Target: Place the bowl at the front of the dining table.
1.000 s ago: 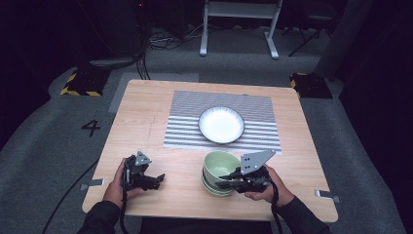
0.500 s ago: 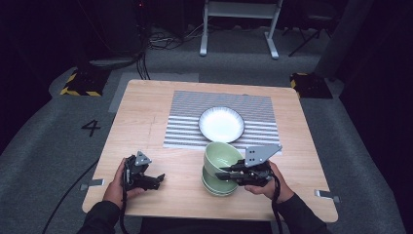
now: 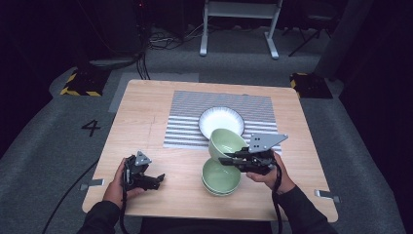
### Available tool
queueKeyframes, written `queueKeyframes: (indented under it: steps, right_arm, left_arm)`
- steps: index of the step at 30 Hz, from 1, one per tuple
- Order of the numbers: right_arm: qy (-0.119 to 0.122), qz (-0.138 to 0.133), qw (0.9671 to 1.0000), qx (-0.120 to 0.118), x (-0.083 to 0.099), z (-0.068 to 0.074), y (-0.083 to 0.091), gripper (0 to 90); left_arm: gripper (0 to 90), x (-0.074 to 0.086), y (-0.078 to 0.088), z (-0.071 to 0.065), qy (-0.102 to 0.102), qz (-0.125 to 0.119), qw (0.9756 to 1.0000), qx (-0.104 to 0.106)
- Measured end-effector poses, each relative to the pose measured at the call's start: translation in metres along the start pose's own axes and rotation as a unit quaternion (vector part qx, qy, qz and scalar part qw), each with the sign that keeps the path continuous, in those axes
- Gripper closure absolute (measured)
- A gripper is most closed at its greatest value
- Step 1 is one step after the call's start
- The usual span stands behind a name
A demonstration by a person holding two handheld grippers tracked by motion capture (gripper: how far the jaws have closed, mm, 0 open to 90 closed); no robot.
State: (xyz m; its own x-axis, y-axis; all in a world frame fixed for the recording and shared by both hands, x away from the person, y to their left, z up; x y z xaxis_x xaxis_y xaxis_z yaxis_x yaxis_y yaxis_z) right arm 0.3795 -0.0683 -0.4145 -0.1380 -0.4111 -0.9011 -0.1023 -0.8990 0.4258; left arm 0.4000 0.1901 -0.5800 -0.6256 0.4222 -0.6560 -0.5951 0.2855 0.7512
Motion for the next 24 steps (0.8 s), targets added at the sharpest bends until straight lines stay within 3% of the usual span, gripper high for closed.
queueKeyframes:
  steps: [6, 24]
  right_arm:
    - [-0.002, 0.004, 0.9996, 0.028, -0.003, -0.018, -0.003, 82.5]
    - [-0.042, 0.005, 0.996, 0.079, -0.004, -0.079, -0.008, 82.5]
  left_arm:
    - [0.2, 0.0, 0.0, 0.0, 0.001, 0.0, 1.0, 0.0]
    - [0.2, 0.0, 0.0, -0.001, 0.002, 0.0, 1.0, 0.001]
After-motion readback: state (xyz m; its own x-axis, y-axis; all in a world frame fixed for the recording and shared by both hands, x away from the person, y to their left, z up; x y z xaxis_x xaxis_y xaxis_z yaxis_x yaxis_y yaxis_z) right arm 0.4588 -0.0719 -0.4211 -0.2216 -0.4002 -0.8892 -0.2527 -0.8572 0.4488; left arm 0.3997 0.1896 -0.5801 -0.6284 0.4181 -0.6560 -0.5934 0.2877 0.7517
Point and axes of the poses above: each handheld gripper's, and its own axes: y roughly backward along the jaws, x roughly out of its underside, z roughly to its left, the point moved 10 cm from there along -y, roughly forward along the jaws, and after that the axes turned 7 degrees about -x, right-handed, at the moved point
